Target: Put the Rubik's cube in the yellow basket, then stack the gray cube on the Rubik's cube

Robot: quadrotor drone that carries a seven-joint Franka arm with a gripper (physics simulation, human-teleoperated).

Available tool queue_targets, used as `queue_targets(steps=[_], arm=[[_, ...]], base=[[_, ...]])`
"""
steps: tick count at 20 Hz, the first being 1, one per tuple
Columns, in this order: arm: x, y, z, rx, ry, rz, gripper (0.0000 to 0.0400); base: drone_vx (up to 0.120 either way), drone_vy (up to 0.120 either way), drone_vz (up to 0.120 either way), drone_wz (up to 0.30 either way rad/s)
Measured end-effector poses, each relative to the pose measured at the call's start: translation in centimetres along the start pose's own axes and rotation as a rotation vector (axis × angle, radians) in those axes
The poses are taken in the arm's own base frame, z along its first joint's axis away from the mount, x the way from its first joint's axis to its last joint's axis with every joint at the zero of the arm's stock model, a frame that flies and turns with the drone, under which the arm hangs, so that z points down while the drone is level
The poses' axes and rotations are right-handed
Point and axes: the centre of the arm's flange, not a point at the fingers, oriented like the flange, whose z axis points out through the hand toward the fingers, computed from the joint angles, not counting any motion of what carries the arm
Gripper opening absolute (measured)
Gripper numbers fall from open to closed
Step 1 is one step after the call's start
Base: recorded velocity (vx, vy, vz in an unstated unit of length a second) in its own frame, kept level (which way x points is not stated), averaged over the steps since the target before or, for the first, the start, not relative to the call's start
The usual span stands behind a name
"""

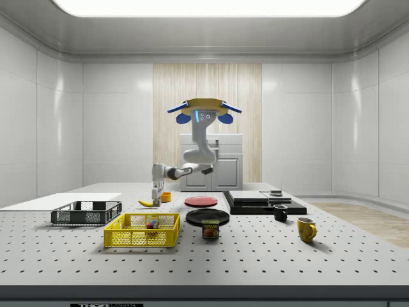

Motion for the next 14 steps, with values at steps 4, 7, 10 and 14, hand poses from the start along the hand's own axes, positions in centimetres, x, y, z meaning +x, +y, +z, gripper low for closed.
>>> queue_targets(steps=[4,7,10,14], arm=[[0.00,0.00,-0.34,0.000,0.000,0.000,0.0250],[0.00,0.00,-0.46,0.000,0.000,0.000,0.0250],[0.00,0.00,-0.52,0.000,0.000,0.000,0.0250],[0.00,0.00,-0.56,0.000,0.000,0.000,0.0250]], base=[[-0.120,0.120,0.120,0.000],[-0.120,0.120,0.120,0.000],[0.000,0.120,0.000,0.000],[0.000,0.120,0.000,0.000]])
